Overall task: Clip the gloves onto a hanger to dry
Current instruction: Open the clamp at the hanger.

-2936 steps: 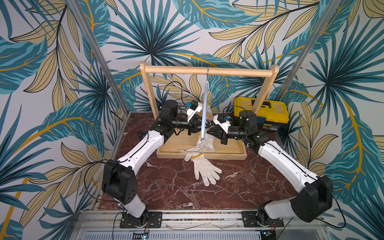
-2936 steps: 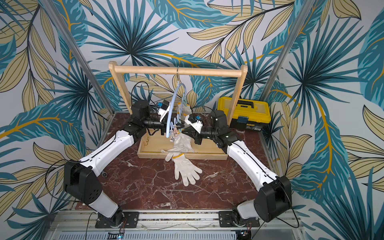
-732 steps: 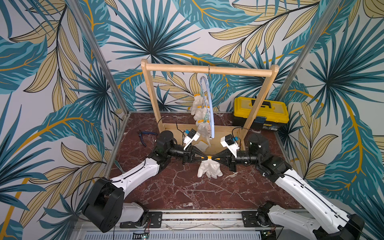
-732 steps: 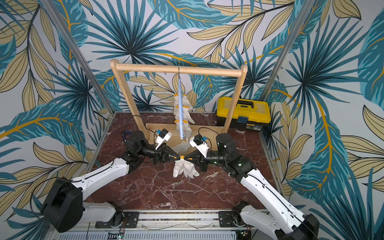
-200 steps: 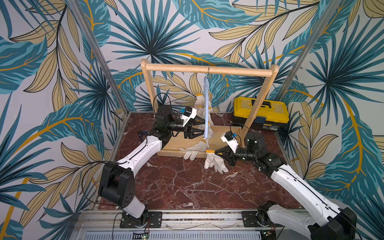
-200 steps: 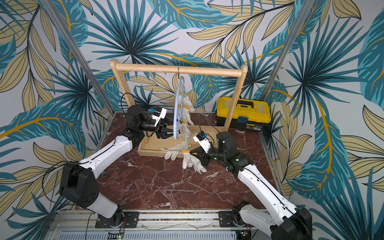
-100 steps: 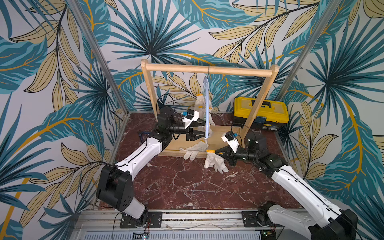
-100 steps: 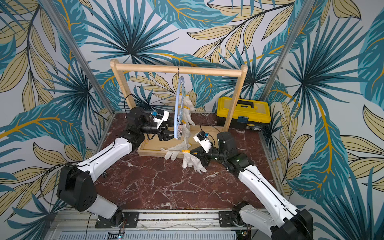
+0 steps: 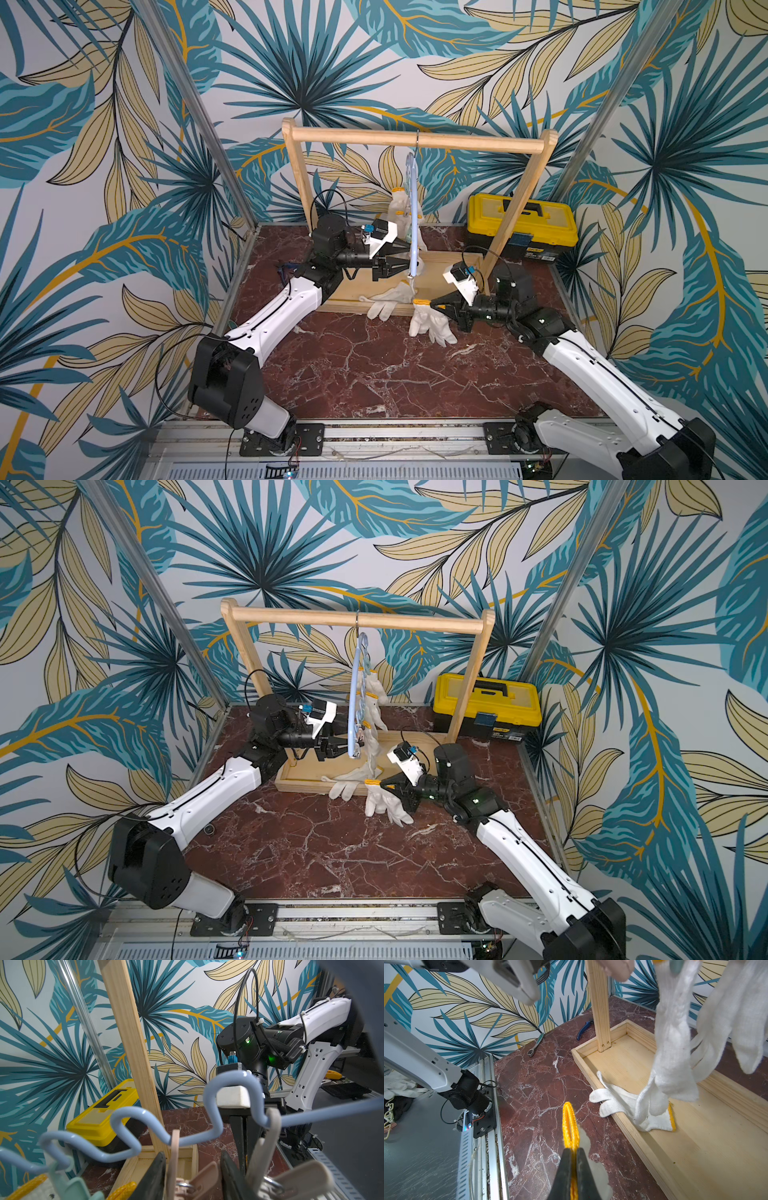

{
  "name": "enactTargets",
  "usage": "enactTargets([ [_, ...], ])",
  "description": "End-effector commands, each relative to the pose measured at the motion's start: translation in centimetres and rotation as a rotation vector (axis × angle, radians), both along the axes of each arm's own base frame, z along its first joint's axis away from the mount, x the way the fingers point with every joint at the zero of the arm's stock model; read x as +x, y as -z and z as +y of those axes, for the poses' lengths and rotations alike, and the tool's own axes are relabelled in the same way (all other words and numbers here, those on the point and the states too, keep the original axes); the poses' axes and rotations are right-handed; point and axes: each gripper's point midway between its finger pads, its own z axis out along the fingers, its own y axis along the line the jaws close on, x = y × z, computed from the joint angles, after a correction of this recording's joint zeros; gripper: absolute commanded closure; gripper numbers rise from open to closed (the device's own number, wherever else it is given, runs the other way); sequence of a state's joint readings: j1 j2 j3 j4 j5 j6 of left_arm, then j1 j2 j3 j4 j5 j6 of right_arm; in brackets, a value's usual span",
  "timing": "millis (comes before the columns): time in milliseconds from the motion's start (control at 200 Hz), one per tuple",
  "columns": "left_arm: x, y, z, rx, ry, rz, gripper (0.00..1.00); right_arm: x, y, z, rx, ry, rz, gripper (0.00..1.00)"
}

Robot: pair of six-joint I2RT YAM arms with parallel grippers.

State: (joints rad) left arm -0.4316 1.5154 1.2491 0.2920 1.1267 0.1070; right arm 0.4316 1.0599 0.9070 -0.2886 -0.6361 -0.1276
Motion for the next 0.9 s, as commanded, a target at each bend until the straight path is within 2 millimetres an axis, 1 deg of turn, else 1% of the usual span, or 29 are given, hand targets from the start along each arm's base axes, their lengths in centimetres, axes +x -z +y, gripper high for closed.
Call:
enactTargets([
  [0,-0.7,0.3,0.2,0.006,-0.007,0.007,0.63,-0.1,0.0,-0.1,0.011,0.007,-0.007,1.0],
  [185,-0.9,0.1,0.3,0.003,-0.006,0.009,0.73,0.1,-0.1,0.0,0.016,0.007,-0.013,1.0],
  [406,-1.1,-0.4,0.4,-0.003,-0.008,0.012,0.85,0.6,-0.2,0.1,0.021,0.011,-0.021,1.0],
  [421,-1.1,-0.4,0.4,-0.003,-0.007,0.014,0.85,1.0,-0.8,0.3,0.034,0.013,-0.051,1.0],
  [526,-1.1,-0.3,0.4,-0.001,-0.002,0.027,0.88,1.9,-1.2,0.4,0.036,0.03,-0.076,1.0],
  [636,-1.2,-0.3,0.4,-0.002,0.001,0.031,0.96,3.2,-1.7,0.6,0.038,0.054,-0.104,1.0],
  [786,-1.5,-0.5,0.3,-0.002,0.025,0.04,0.97,4.7,-2.4,1.4,0.05,0.031,-0.124,1.0],
  [896,-1.9,-0.6,0.3,-0.002,0.061,0.056,1.0,5.6,-3.2,2.0,0.066,0.007,-0.143,1.0],
])
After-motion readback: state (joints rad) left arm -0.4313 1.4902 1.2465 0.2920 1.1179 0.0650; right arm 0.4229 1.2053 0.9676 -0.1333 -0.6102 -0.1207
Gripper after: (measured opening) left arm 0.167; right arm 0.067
